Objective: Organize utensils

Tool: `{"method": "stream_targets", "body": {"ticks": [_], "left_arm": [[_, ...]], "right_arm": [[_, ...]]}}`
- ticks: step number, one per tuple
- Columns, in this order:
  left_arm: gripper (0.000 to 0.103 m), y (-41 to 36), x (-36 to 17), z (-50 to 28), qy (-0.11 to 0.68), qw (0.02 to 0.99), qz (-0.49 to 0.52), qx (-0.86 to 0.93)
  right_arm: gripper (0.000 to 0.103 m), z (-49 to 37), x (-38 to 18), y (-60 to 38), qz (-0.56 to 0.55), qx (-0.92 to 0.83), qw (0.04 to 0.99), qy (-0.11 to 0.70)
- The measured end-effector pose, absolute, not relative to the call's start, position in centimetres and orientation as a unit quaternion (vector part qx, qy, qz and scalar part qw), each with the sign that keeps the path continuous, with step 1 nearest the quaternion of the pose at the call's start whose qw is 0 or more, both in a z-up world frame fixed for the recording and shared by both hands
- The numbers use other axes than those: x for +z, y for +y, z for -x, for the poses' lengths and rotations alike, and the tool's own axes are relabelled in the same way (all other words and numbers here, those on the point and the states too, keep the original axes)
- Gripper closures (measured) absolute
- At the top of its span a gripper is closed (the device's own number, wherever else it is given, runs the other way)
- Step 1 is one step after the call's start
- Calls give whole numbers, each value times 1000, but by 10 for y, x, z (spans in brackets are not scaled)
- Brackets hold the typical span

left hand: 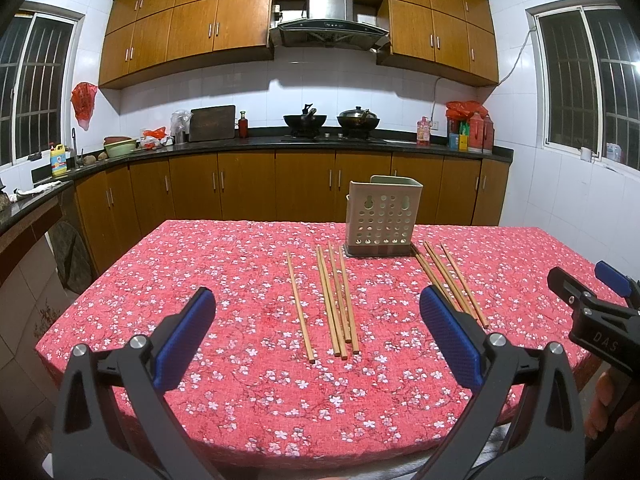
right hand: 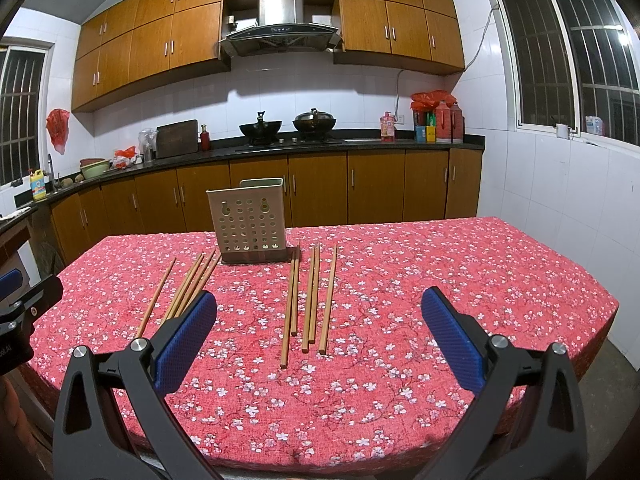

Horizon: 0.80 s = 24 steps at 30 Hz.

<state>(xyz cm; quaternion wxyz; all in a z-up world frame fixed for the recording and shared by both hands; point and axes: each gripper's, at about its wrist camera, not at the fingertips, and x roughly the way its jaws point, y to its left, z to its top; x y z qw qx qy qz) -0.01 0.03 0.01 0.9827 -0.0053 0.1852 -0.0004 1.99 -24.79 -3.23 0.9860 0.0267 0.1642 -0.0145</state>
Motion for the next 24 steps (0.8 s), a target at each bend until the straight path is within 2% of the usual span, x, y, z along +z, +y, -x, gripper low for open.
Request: {"method": "stream_targets", "body": {"ticks": [24], "left_arm": [[4, 1, 0, -2, 186, 983, 5, 0]], "right_arm": [[2, -21, -32, -248, -27, -14, 986, 165]]}}
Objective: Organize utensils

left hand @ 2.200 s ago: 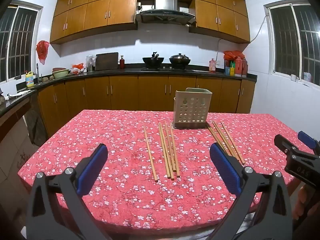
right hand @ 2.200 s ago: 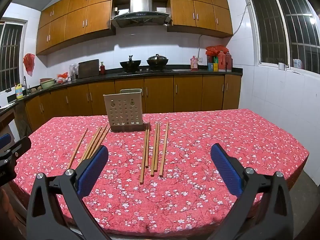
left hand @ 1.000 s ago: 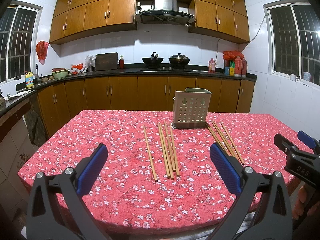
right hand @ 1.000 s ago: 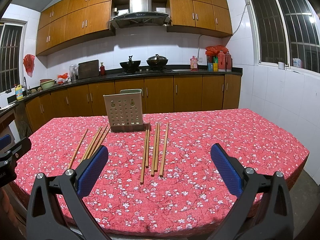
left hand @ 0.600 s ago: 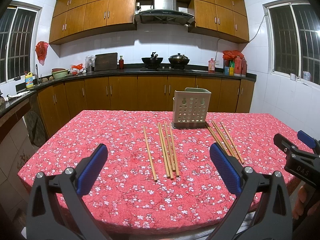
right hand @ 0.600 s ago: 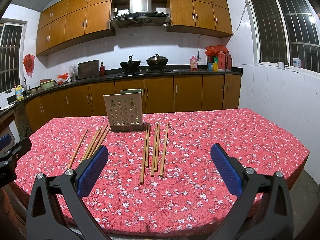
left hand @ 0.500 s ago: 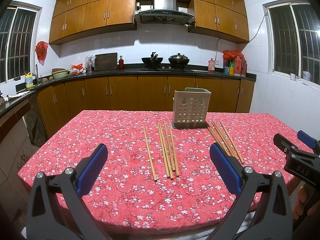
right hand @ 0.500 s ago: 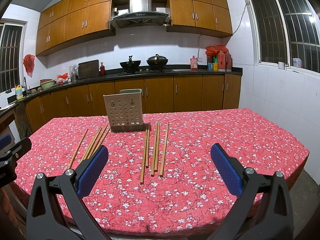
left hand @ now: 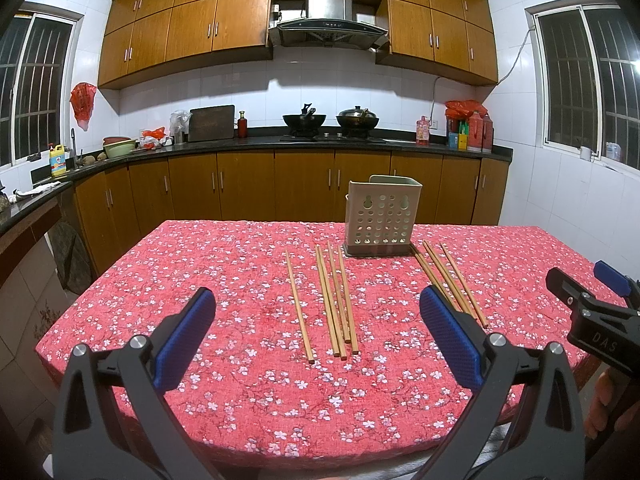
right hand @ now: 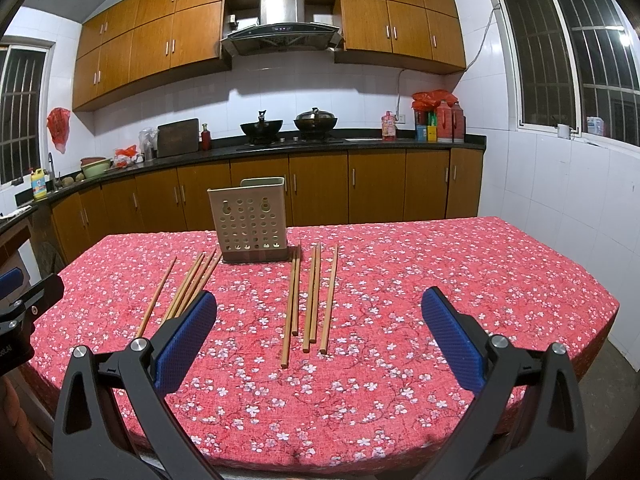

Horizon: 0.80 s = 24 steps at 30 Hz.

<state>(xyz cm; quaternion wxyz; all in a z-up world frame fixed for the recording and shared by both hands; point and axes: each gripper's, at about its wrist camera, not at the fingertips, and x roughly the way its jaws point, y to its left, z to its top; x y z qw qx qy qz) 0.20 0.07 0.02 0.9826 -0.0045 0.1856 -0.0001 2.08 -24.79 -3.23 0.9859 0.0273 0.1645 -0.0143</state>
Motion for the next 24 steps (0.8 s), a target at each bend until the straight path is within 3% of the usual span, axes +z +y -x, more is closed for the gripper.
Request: {"method": "stream_targets", "body": {"ticks": [24], "left_arm": [[4, 1, 0, -5, 186, 982, 4, 0]], "right_arm": [[2, -22, -33, -248, -28, -14, 986, 165]]}}
